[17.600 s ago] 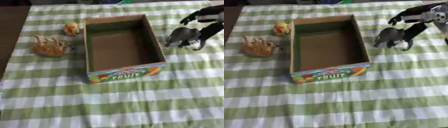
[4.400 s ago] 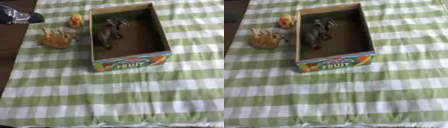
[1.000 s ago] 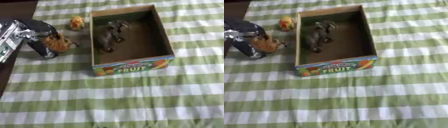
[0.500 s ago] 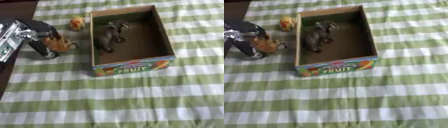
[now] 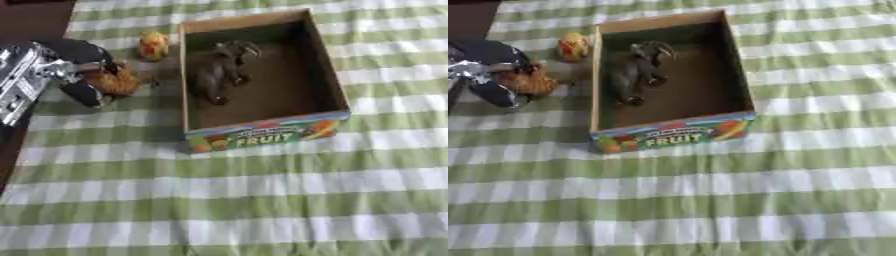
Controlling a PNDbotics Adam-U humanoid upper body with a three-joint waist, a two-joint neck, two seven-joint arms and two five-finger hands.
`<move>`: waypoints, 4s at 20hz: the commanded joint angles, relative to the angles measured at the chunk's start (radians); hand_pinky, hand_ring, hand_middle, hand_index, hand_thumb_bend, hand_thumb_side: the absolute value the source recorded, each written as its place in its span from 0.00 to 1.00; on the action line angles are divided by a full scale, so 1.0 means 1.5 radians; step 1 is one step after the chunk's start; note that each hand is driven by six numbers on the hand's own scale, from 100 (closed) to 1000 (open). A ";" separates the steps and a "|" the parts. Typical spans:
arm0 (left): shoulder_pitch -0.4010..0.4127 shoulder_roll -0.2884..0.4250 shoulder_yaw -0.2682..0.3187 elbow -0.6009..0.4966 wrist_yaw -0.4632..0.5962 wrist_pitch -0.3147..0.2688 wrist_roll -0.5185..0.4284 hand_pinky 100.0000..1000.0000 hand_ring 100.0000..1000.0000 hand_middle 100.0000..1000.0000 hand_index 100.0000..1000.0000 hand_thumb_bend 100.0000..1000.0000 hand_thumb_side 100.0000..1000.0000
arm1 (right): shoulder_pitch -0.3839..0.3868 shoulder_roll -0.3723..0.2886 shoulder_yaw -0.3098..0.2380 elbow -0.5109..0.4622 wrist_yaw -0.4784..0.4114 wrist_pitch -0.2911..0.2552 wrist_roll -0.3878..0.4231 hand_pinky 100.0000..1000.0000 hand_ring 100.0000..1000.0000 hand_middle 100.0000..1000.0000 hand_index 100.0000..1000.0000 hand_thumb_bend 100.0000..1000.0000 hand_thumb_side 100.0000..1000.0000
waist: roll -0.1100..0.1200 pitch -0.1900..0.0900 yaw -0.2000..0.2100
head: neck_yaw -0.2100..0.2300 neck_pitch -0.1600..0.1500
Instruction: Pick up objects on the table and place them in the box.
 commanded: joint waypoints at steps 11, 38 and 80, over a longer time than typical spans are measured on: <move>-0.018 0.020 0.015 -0.025 -0.017 0.026 0.059 0.39 0.59 0.53 0.54 0.00 0.22 | -0.004 -0.007 -0.011 -0.013 -0.002 0.002 0.001 0.75 0.81 0.74 0.85 0.00 1.00 | -0.002 -0.024 0.005 | -0.004 0.001; -0.129 -0.055 0.015 -0.148 -0.031 0.062 0.055 0.35 0.55 0.48 0.46 0.00 0.18 | -0.003 0.003 -0.015 -0.013 -0.013 -0.005 0.000 0.75 0.80 0.74 0.85 0.00 1.00 | -0.007 -0.044 0.009 | -0.035 -0.009; -0.148 -0.347 -0.071 0.020 -0.208 0.011 0.076 0.52 0.78 0.78 0.89 0.36 0.63 | -0.016 0.036 -0.020 -0.013 -0.022 -0.006 0.000 0.75 0.80 0.73 0.84 0.00 1.00 | -0.008 -0.029 -0.008 | -0.018 -0.014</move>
